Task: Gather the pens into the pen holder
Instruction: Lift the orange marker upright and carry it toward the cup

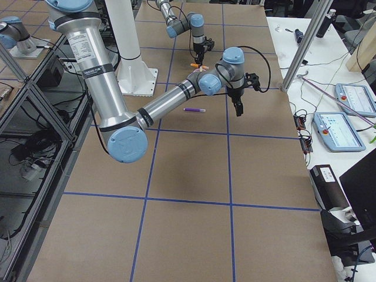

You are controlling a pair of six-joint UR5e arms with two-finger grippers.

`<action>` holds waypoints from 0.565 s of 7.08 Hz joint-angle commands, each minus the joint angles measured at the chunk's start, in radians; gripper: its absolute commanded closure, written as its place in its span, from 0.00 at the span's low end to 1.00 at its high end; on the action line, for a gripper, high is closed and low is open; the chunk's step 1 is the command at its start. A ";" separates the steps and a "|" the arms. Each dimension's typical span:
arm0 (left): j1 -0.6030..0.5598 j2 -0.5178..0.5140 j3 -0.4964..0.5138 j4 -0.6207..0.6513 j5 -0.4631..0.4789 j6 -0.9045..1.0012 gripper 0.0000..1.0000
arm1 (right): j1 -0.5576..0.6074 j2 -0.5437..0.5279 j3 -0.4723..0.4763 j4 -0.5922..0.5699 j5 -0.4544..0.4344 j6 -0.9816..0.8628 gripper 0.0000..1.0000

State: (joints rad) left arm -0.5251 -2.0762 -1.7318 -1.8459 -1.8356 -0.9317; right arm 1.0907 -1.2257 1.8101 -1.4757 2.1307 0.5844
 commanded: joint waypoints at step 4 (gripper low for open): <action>-0.010 0.005 -0.083 -0.513 0.229 -0.001 1.00 | 0.000 0.000 0.003 0.000 0.000 0.009 0.00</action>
State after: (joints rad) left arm -0.5436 -2.0734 -1.8380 -2.1716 -1.6730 -0.9311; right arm 1.0907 -1.2261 1.8131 -1.4757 2.1307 0.5931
